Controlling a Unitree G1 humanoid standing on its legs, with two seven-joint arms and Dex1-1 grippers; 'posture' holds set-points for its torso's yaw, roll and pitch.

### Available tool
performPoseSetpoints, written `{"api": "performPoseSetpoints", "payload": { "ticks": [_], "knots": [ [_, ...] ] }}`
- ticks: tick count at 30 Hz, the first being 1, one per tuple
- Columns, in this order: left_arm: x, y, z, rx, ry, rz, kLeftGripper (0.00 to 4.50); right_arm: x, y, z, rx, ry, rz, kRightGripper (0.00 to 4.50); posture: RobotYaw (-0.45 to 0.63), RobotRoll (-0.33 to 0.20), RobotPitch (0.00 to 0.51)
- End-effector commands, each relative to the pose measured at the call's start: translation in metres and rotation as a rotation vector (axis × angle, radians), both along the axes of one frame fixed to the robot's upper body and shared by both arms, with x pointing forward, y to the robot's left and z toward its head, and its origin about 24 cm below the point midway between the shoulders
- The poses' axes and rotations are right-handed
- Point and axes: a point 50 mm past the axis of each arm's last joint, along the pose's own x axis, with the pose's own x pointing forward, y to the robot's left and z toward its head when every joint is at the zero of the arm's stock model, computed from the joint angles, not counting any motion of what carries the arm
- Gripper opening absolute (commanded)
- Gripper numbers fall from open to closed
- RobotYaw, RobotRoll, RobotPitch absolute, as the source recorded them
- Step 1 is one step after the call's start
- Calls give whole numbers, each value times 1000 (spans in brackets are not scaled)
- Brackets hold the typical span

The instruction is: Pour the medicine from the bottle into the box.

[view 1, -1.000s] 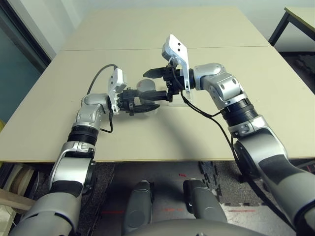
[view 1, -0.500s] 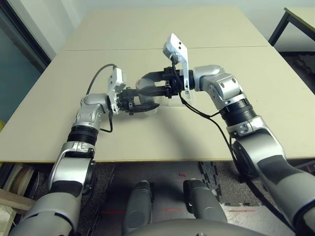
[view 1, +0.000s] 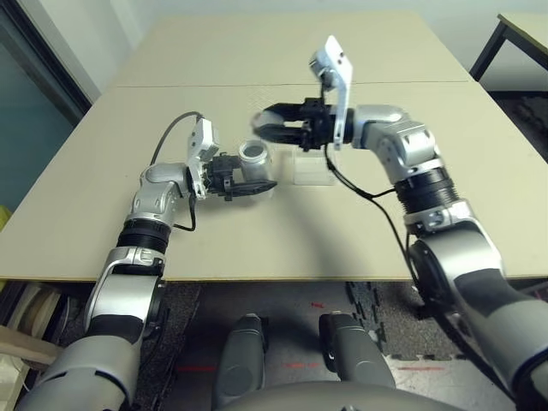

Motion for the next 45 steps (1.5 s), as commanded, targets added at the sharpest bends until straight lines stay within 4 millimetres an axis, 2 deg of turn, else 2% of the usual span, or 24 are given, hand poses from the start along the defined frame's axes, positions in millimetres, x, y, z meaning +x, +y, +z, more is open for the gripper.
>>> {"api": "performPoseSetpoints", "payload": {
  "ticks": [1,5,10,15,25,34,36,40,45],
  "knots": [
    [0,4,-1,15,-1,14,2694,7,-34,-19,-26,22,-138,2600,-71,0,96],
    [0,4,-1,17,-5,17,2694,4,-70,-46,-80,64,-241,2600,-74,0,98],
    [2,3,0,11,-10,24,2694,0,-94,-71,-116,100,-335,2600,-78,0,98],
    [4,3,2,-7,-18,38,2694,0,-109,-91,-128,99,-479,2600,-77,0,99],
    [5,4,4,-7,-25,45,2694,-3,-120,-126,-59,111,-752,2600,-70,0,96],
    [4,4,3,-5,-13,33,2694,-5,-114,-140,-67,158,-757,2600,-73,0,96],
    [5,3,3,-3,-15,34,2694,-4,-112,-138,-74,156,-733,3341,-74,0,98],
    [9,3,7,22,-80,72,2694,-4,-113,-131,-69,135,-695,4500,-77,0,99],
    [18,-1,12,75,-160,143,2694,-5,-116,-120,-84,98,-607,4500,-87,0,99]
  ]
}}
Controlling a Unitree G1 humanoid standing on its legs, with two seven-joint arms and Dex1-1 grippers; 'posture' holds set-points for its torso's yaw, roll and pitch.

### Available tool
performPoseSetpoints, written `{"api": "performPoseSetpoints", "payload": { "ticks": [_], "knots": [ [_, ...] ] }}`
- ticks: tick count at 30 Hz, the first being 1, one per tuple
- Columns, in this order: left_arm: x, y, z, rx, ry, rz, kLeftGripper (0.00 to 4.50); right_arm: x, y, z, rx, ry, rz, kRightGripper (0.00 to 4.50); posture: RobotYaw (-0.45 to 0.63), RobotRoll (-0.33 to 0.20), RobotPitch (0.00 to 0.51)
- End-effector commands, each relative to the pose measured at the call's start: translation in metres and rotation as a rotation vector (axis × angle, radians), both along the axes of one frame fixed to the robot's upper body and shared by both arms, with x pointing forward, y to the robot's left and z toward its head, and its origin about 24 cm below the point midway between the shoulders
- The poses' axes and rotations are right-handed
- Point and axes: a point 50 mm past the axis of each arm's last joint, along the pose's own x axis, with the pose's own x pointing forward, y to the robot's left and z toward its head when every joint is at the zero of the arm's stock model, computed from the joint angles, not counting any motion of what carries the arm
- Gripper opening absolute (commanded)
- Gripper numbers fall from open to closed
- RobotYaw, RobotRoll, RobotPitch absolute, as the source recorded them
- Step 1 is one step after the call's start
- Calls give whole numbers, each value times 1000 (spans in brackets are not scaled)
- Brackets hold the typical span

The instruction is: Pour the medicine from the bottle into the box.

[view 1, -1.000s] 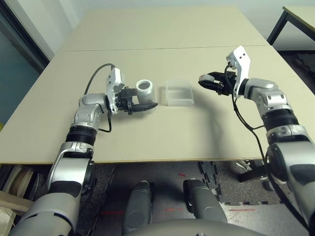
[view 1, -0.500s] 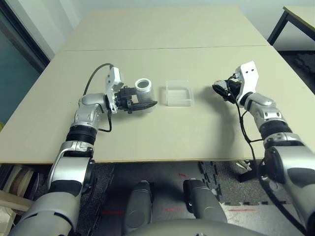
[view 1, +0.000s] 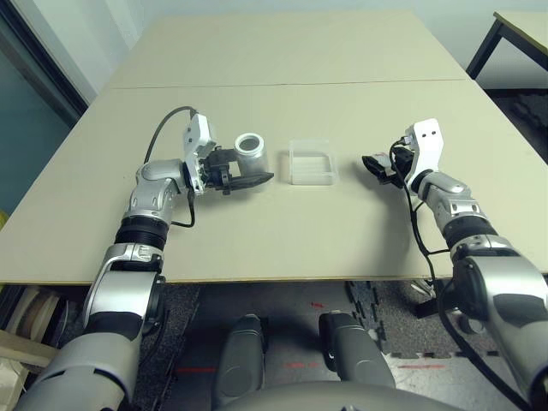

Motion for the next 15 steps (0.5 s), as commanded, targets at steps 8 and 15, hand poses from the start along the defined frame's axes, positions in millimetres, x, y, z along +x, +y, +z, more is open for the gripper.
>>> {"api": "performPoseSetpoints", "payload": {
  "ticks": [8,15],
  "knots": [
    [21,-14,9,132,-142,136,2694,-12,-4,37,-46,-53,260,4500,-113,0,94],
    [38,-46,28,368,-408,231,2694,-23,5,59,-28,-91,349,4500,-126,0,87]
  ]
}}
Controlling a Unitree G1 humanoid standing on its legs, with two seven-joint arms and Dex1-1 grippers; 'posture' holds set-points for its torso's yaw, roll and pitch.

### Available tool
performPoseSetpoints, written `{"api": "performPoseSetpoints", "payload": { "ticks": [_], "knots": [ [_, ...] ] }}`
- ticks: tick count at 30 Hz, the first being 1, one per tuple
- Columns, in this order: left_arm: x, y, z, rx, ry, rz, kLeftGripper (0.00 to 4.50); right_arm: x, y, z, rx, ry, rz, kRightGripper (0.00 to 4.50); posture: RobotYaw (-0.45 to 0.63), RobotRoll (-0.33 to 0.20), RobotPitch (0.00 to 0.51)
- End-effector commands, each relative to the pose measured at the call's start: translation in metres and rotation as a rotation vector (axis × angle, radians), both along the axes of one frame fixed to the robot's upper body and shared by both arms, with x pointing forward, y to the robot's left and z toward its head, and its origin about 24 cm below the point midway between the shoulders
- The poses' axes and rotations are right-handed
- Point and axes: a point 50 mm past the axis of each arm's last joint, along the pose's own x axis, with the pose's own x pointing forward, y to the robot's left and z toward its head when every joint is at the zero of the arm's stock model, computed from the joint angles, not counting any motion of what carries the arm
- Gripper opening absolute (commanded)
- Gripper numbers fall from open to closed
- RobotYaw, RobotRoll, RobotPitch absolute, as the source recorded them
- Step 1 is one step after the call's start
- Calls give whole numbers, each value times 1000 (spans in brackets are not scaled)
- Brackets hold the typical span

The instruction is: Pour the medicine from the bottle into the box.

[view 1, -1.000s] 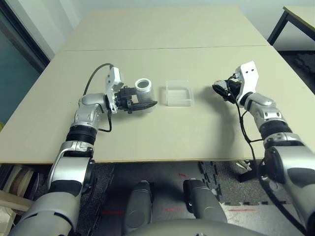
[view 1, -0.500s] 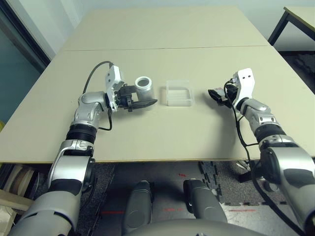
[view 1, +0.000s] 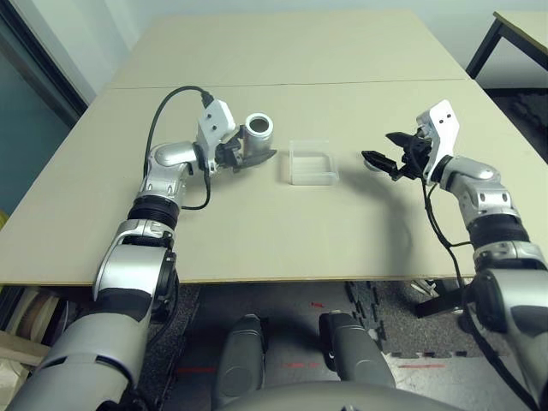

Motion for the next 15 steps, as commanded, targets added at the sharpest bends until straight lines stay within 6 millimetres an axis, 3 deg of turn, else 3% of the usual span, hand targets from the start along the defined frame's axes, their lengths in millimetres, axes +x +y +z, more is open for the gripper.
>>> {"api": "performPoseSetpoints", "payload": {
  "ticks": [1,9,15],
  "knots": [
    [8,-22,15,236,-198,10,2694,-5,6,9,17,-10,48,4500,-129,0,86],
    [22,-74,34,858,-607,-58,2694,-9,9,12,43,-1,55,4500,-133,0,86],
    [25,-101,43,1267,-819,-169,2694,-9,10,13,69,-5,50,4500,-142,0,78]
  ]
}}
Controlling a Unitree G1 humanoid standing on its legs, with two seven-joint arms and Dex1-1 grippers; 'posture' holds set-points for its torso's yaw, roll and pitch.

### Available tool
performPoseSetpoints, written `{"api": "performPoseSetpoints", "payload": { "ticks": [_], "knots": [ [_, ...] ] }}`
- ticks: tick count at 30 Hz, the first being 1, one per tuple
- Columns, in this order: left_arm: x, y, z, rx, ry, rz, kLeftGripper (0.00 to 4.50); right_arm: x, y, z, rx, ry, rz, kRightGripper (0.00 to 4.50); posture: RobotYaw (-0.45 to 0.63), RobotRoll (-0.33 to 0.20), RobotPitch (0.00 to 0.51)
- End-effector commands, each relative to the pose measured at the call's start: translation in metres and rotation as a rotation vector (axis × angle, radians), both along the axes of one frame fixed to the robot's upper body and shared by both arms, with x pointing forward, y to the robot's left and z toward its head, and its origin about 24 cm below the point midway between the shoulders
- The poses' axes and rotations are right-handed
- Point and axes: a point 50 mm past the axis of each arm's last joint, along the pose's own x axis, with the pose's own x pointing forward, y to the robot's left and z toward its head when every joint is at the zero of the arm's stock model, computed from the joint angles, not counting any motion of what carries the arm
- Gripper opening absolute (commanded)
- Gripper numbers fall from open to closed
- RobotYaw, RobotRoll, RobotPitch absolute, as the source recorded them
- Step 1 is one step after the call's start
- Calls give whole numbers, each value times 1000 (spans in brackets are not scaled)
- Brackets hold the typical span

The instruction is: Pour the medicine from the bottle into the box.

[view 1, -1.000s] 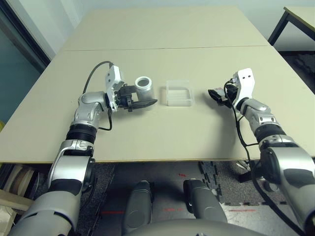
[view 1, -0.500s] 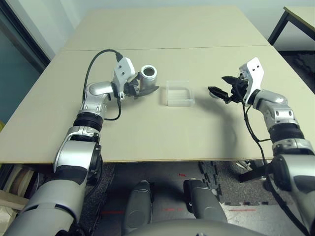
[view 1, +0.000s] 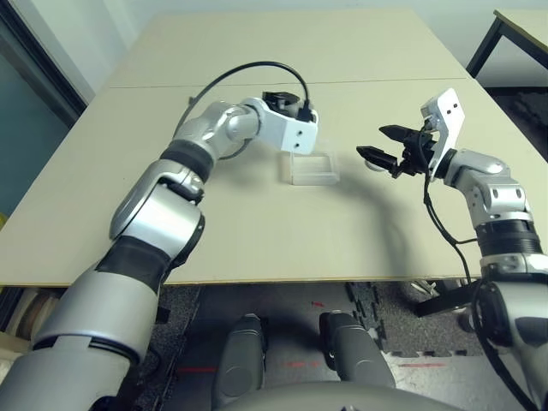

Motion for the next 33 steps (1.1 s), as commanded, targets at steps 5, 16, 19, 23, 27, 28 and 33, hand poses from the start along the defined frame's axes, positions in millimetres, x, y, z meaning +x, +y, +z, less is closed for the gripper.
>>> {"api": "performPoseSetpoints", "payload": {
  "ticks": [5,16,19,23,27,28,33],
  "knots": [
    [3,-8,-1,387,-138,-17,2694,-3,-1,1,49,-7,-17,4500,-155,0,70],
    [3,-13,3,417,-159,-8,2694,-3,1,3,72,-17,-22,4500,-156,0,62],
    [4,-8,-1,382,-114,19,2694,-2,2,3,71,-16,-20,4500,-151,0,63],
    [2,-5,1,125,76,92,2694,-1,4,3,70,-15,-16,4500,-142,0,65],
    [0,5,-1,-132,308,164,2694,-1,3,4,69,-15,-15,4500,-136,0,68],
    [0,9,-2,-200,373,179,2694,-1,4,4,68,-15,-13,4500,-134,0,69],
    [-1,27,-7,-537,636,234,2694,1,9,4,57,-6,35,4500,-115,0,74]
  ]
}}
